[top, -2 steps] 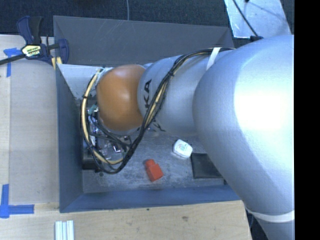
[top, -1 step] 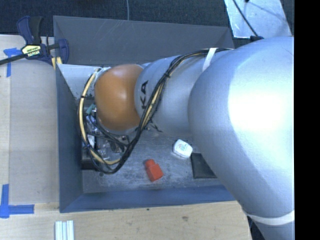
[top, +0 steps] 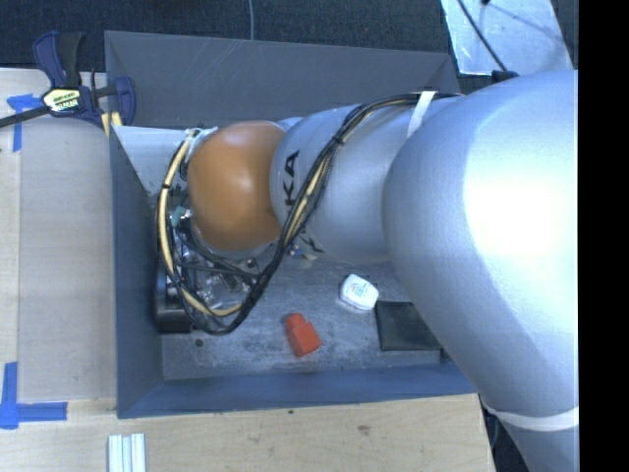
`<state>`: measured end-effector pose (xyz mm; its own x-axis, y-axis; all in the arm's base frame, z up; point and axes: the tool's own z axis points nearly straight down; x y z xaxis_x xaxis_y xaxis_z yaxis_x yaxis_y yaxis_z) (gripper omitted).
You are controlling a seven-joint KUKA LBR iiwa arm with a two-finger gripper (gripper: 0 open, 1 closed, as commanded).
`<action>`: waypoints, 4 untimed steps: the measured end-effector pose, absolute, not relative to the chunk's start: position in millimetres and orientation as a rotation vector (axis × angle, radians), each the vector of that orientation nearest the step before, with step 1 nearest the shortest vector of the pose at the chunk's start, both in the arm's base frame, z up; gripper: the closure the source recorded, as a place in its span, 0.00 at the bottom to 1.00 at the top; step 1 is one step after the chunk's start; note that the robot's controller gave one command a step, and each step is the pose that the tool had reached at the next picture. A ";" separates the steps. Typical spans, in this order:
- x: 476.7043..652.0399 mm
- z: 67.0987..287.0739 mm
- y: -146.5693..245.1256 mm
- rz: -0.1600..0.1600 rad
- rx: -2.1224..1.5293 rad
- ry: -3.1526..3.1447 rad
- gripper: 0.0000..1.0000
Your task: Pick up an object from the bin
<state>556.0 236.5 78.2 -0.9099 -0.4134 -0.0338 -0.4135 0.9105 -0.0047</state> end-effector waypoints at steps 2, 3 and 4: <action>569.3 79.9 239.2 0.000 -0.650 3.043 1.00; 496.0 161.2 211.5 -0.002 -0.684 3.067 1.00; 526.3 92.7 202.9 0.005 -0.734 3.035 1.00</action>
Offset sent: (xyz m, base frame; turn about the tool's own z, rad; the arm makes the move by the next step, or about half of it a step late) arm 0.0037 0.0037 -0.0082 0.0060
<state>526.3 202.9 92.7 -0.8892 -0.4570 -0.0196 -0.4571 0.8894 -0.0016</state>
